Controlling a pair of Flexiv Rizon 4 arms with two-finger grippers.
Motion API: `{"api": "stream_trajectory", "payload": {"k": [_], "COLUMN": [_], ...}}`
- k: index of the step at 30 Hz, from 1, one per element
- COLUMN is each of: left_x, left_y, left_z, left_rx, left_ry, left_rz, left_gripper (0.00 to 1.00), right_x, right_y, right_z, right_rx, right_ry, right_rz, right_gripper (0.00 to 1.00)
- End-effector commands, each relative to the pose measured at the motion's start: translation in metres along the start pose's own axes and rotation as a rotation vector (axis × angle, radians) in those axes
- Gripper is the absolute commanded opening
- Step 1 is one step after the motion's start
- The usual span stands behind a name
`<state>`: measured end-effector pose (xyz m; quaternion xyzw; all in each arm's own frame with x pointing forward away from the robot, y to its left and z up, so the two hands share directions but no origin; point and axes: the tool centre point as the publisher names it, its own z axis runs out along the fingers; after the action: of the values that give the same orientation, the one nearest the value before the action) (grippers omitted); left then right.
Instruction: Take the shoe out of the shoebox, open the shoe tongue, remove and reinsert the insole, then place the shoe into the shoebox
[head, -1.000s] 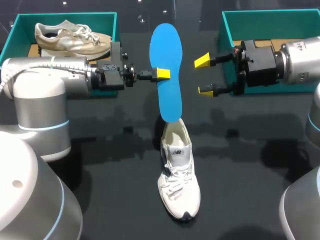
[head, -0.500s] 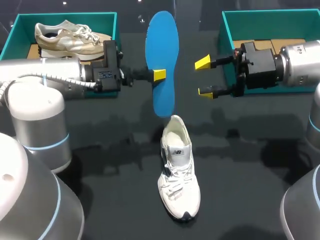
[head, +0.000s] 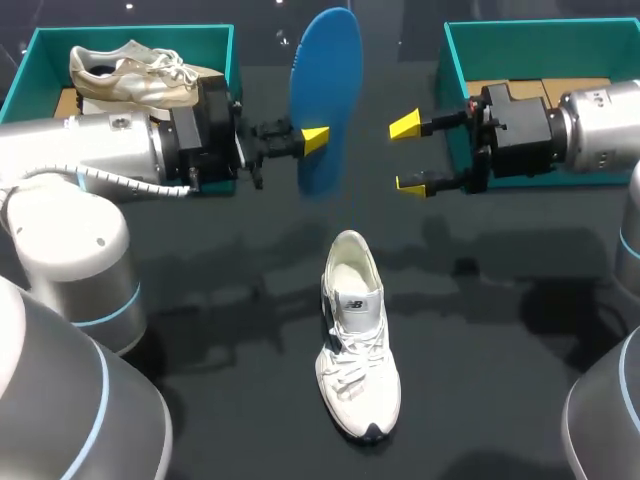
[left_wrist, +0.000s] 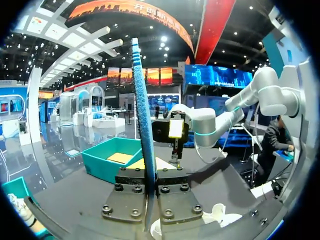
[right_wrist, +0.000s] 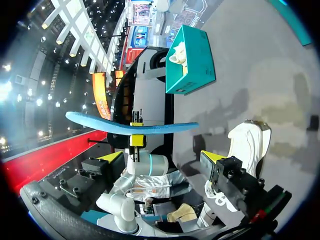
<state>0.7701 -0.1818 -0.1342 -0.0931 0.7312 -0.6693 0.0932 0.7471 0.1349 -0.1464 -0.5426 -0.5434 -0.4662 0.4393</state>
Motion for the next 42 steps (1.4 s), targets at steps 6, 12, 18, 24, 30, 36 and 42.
{"api": "stream_trajectory", "payload": {"k": [6,12,18,24,30,36,42], "left_x": [0.004,0.004,0.000,-0.003,-0.003,-0.003,-0.009], "left_y": [0.011,0.011,0.002,0.014,0.014,0.014,0.016], "left_z": [-0.007,-0.007,-0.013,-0.010,-0.010,-0.010,-0.003], "left_rx": [0.108,0.108,0.108,-0.030,-0.030,-0.030,-0.014], "left_ry": [0.037,0.037,0.097,0.043,0.043,0.043,0.052], "left_rz": [0.614,0.614,0.886,1.491,1.491,1.491,1.530], "left_gripper": [0.00,0.00,0.00,0.00,0.00,0.00,0.00], "right_x": [0.000,0.000,0.000,0.000,0.000,0.000,0.000], "right_y": [0.000,0.000,0.000,0.000,0.000,0.000,0.000], "right_z": [0.002,0.002,0.002,0.002,0.002,0.002,0.002], "right_rx": [-0.002,-0.002,-0.002,-0.002,-0.002,-0.002,-0.002], "right_ry": [-0.002,-0.002,-0.002,-0.002,-0.002,-0.002,-0.002], "right_rz": [0.001,0.001,0.001,0.001,0.001,0.001,0.001], "right_gripper": [1.00,1.00,1.00,1.00,1.00,1.00,1.00]}}
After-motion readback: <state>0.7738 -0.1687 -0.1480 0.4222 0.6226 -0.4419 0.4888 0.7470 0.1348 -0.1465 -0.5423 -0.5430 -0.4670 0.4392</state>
